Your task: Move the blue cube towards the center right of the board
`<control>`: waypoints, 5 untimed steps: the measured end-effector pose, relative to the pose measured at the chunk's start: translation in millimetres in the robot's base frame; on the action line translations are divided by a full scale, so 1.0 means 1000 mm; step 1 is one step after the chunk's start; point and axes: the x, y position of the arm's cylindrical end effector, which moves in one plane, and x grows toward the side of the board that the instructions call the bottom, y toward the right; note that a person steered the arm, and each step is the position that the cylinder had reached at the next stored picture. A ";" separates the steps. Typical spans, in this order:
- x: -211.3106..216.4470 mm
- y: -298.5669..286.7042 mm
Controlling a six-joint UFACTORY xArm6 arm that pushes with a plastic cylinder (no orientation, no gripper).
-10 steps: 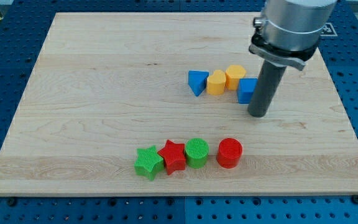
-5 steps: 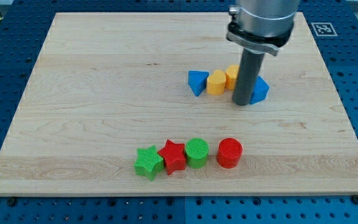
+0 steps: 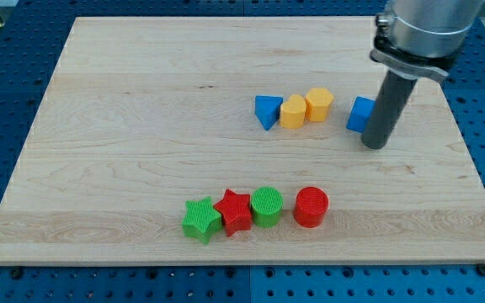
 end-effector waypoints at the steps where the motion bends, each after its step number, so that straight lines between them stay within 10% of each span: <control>1: -0.006 0.018; 5: -0.108 -0.036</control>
